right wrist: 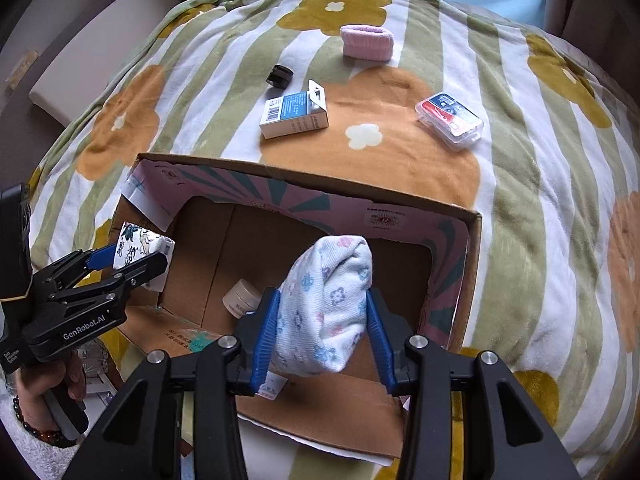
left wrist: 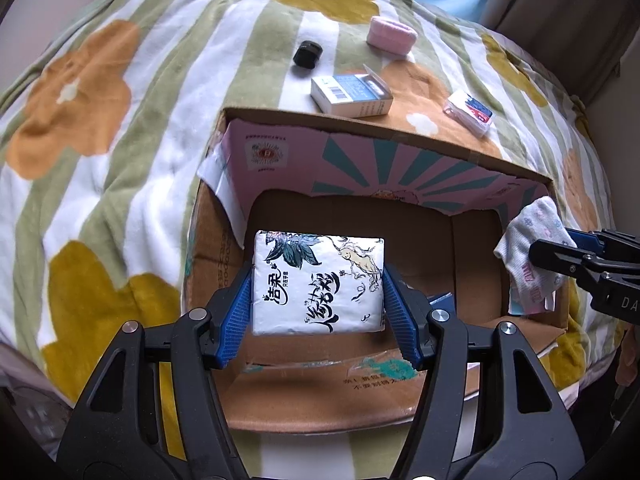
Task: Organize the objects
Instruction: 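Lower the tissue pack and sock into the cardboard box and release both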
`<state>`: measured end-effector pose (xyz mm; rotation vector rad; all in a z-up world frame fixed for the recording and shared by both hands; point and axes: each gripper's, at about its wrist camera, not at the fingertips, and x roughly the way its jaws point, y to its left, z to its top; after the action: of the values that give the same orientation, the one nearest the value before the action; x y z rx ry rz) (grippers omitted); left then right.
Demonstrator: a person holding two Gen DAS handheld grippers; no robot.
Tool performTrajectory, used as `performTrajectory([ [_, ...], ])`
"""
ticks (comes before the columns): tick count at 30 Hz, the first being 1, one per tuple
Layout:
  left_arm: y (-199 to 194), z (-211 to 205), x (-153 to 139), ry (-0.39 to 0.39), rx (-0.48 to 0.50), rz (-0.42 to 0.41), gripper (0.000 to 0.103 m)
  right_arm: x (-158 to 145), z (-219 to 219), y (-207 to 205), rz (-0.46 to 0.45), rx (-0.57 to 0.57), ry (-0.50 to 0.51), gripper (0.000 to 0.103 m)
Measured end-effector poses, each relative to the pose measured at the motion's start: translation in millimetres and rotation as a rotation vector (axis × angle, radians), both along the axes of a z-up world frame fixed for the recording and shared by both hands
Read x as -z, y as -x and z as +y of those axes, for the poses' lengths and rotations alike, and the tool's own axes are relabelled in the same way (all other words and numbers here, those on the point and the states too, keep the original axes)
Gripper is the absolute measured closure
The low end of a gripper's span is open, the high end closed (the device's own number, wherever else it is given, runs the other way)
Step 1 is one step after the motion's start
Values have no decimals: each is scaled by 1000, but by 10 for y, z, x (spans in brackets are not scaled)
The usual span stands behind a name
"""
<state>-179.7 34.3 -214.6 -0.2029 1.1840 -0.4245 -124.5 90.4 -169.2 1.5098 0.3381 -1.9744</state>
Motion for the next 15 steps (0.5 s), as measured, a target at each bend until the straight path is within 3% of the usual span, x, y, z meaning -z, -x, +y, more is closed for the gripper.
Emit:
performTrajectory([
  [2,-33,-28,-10,-1,3,10,20,9,-20,25,-14,3,2,59],
  [3,-40,-35,-15,-5,1,10,1,2,-20,29,-7,9,5,53],
  [5,-31,-25,-39,22,-1,2,0,2,-25,40,2,13,-13,22],
  [15,-3,12,-44,50,-27,20,0,53,77,2,14,22,-63,19],
])
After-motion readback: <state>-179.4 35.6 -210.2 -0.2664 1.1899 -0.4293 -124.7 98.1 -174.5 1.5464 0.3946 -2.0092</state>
